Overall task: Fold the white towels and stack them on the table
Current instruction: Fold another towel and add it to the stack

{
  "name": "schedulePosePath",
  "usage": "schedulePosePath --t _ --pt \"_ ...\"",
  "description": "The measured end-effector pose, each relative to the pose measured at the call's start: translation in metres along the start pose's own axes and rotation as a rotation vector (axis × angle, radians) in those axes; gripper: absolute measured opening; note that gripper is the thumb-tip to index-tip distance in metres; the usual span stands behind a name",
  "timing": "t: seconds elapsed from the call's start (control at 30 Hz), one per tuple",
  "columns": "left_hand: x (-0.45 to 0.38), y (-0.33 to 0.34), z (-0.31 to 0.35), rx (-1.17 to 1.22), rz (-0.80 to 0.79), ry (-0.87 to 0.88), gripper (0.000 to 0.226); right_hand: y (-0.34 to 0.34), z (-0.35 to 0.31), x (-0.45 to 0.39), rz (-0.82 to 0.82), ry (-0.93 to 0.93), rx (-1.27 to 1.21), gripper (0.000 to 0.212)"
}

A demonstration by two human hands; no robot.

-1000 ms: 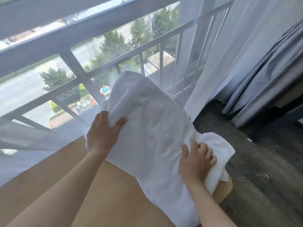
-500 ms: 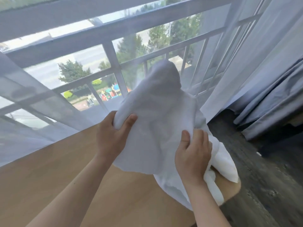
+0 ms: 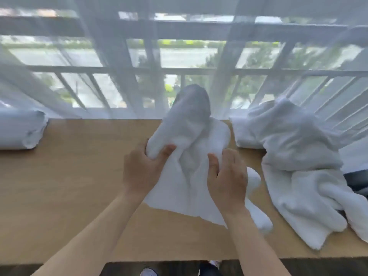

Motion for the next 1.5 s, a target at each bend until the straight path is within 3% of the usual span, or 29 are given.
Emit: schedulePosePath --t 0.2,0.27,0.33,0.47,0.6,0.8,0.9,1.03,1.13,1.23,1.3,1.4,1.5 --pt "0.012 -0.099 -0.127 -0.336 0.029 -0.069 0.062 0.083 -0.084 0.098 -0.407 -0.015 0.015 0.044" --pt "0.014 -0.12 -0.161 -0.42 0.034 -0.052 0.067 0.107 -0.105 0.124 -0.478 -0.072 0.04 0.033" --pt "0.014 -0.133 -0.19 -0.495 0.045 0.025 0.072 0.129 -0.124 0.145 -0.476 -0.132 0.026 0.022" --pt "0.007 -0.141 -0.233 -0.621 0.047 0.126 0.064 0.167 -0.146 0.171 -0.489 -0.126 0.019 0.02" --pt "-0.002 -0.128 -0.267 -0.753 -0.081 0.168 0.057 0.198 -0.152 0.186 -0.472 -0.219 0.056 0.018" --pt "-0.031 -0.107 -0.288 -0.829 -0.159 0.152 0.058 0.23 -0.123 0.179 -0.371 -0.401 0.013 0.037" --pt "-0.051 -0.108 -0.29 -0.738 -0.229 -0.012 0.059 0.243 -0.12 0.159 -0.347 -0.445 0.0 0.037" --pt "-0.079 -0.122 -0.298 -0.348 -0.379 -0.291 0.071 0.248 -0.139 0.138 -0.438 -0.25 0.077 0.035" --pt "-0.094 -0.138 -0.316 0.094 -0.174 -0.608 0.058 0.245 -0.168 0.145 -0.467 -0.195 0.122 0.045" --pt "-0.108 -0.146 -0.337 0.241 -0.144 -0.875 0.052 0.239 -0.216 0.168 -0.514 -0.14 -0.005 0.036" --pt "-0.118 -0.145 -0.348 0.33 -0.251 -0.93 0.053 0.239 -0.245 0.189 -0.593 0.086 -0.107 0.04" --pt "-0.131 -0.142 -0.357 0.397 -0.408 -0.847 0.052 0.245 -0.275 0.211 -0.641 0.581 -0.297 0.055" --pt "-0.146 -0.136 -0.357 0.414 -0.534 -0.883 0.064 0.252 -0.291 0.217 -0.591 0.713 -0.318 0.067"
Point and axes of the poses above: each hand's wrist, its own x-axis away from the middle knuckle, its own y-axis out of the palm, z = x × y, the point moved 1 cm from there along -x, towards the middle knuckle, and after that the axes turned 12 degrees about z, right-handed, at the moved point
